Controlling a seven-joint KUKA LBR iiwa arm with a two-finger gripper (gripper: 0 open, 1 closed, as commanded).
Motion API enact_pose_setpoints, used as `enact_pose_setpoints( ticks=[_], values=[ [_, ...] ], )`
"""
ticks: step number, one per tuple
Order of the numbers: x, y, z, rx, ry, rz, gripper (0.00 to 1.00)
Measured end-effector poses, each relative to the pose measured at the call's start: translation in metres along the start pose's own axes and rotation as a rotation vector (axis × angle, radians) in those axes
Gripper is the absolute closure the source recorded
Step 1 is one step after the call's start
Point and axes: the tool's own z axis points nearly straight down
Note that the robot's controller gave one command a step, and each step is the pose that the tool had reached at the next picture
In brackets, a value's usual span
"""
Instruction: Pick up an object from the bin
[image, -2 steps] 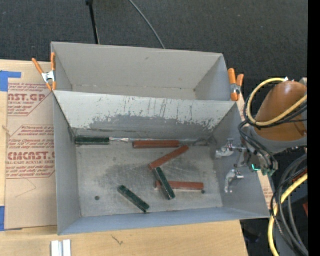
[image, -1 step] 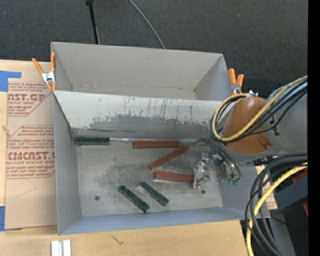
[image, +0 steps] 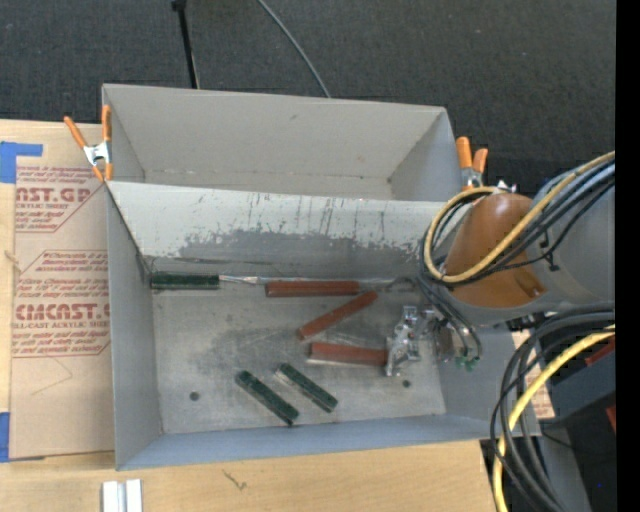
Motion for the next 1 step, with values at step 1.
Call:
enact_pose_setpoints(
  ticks=[1],
  values=[
    [-0.0285,0.0219,-0.1879,0.0,0.005,-0.016,1.0]
  ],
)
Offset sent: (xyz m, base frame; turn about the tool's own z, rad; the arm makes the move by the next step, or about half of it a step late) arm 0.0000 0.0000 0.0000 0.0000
